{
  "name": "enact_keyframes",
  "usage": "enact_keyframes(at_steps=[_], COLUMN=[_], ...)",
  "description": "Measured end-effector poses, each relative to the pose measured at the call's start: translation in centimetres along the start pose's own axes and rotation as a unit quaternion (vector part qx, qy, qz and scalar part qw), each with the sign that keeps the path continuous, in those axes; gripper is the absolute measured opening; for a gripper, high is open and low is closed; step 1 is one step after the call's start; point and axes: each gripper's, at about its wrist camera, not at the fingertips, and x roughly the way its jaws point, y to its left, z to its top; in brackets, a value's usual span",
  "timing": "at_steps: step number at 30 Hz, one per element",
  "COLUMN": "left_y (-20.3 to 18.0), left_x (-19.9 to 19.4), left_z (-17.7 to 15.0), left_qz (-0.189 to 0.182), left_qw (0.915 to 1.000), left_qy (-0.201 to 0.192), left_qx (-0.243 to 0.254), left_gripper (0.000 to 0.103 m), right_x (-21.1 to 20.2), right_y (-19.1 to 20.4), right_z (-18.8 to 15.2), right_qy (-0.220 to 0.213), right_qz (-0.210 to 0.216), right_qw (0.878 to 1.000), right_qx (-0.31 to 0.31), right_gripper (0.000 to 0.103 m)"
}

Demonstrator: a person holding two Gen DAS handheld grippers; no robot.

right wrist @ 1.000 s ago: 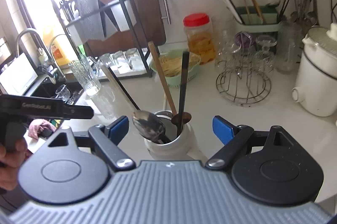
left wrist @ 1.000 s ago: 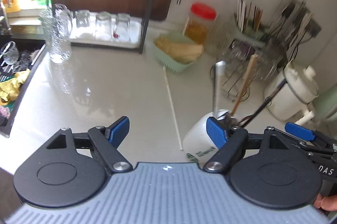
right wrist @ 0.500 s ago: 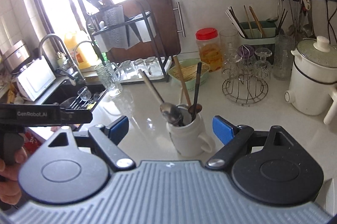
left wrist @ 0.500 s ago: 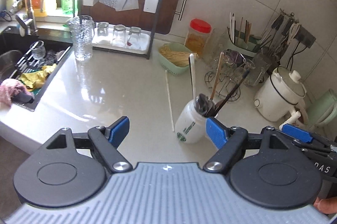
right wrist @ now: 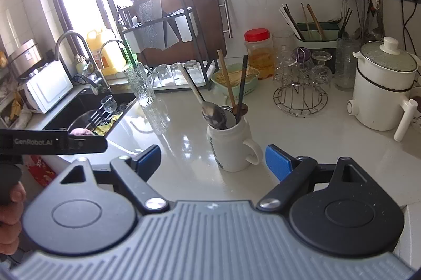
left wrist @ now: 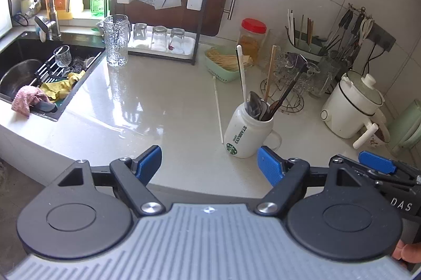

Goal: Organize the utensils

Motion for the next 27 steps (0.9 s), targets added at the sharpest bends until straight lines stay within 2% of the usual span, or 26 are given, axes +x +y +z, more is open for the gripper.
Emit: enact_keyframes(at_steps=[16,19,22,23,27], left_y=[-0.5,-0.4,-0.2,-0.2,-0.5], left_x=[-0.6,-0.8,-1.0,-1.1,-1.3], left_z=[-1.5,-1.5,-1.6,-1.6,-1.8], left_qz=[0.009,0.008,0.005,0.005,0.009], left_qw=[0.9999,0.9999,0.9999,0.9998,0.9997], left_qy=[-0.005,-0.008,-0.015,-0.016,-0.017], left_qx=[0.005,0.007,0.007,0.011,0.017], left_gripper=[0.084,0.089,0.096,0.097,0.100], right_x=[-0.6,-0.8,-0.7,-0.7,-0.8], right_y=[-0.6,-0.6,-0.7,-0.6,-0.9], right_z=[-1.4,-1.4,-1.5,-1.5,-1.7], right_qy=[-0.013,-0.017,-0.017,-0.016,-0.020], right_qz=[-0.011,-0.017,-0.029,-0.034,-0.035], right_qw=[1.000,1.000,0.999,0.999,0.999], right_qx=[-0.004,-0.008,-0.016,-0.019,-0.008], right_gripper=[0.088,0.088,0.096,0.103,0.103])
